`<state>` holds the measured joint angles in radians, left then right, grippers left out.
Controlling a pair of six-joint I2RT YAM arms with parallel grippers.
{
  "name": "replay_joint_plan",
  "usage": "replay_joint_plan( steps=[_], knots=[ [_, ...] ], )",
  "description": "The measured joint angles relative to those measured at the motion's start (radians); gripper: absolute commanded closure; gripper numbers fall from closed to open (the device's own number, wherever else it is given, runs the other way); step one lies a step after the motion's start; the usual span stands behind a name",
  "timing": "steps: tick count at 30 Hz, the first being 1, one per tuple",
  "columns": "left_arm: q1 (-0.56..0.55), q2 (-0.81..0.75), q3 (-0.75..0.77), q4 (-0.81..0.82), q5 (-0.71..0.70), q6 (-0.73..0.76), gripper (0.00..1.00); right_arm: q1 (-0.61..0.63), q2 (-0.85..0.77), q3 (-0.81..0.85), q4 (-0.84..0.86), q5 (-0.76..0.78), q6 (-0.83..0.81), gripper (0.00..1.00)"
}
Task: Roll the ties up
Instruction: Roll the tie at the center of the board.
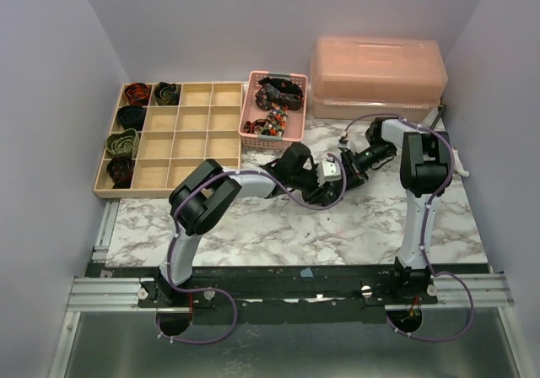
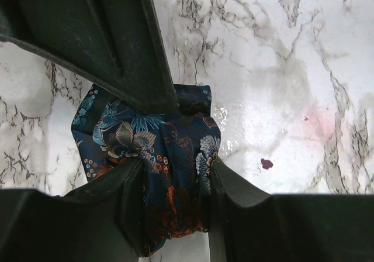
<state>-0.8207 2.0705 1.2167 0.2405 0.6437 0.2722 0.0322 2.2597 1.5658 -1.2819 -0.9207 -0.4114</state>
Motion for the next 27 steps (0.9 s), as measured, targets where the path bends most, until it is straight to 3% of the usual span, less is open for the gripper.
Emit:
replay_joint_plan(
  steps=[3,6,13,20,27],
  knots=[
    [0.013,0.000,0.000,-0.008,0.030,0.002,0.94,-0.001,0.002,0.001,-0.003,-0.026,0.005,0.55],
    [0.024,0.000,0.000,-0.018,0.057,0.001,0.95,-0.008,0.005,0.029,-0.048,-0.077,-0.030,0.52],
    [0.056,-0.003,-0.027,-0.014,0.134,-0.010,0.95,-0.039,-0.028,0.072,-0.082,-0.127,-0.046,0.84],
    [0.062,-0.004,-0.032,-0.005,0.163,-0.006,0.94,-0.025,-0.029,0.006,0.047,-0.029,0.063,0.92],
    [0.062,-0.008,-0.038,-0.001,0.169,-0.006,0.89,0.039,-0.005,-0.050,0.166,0.109,0.132,0.93]
  ],
)
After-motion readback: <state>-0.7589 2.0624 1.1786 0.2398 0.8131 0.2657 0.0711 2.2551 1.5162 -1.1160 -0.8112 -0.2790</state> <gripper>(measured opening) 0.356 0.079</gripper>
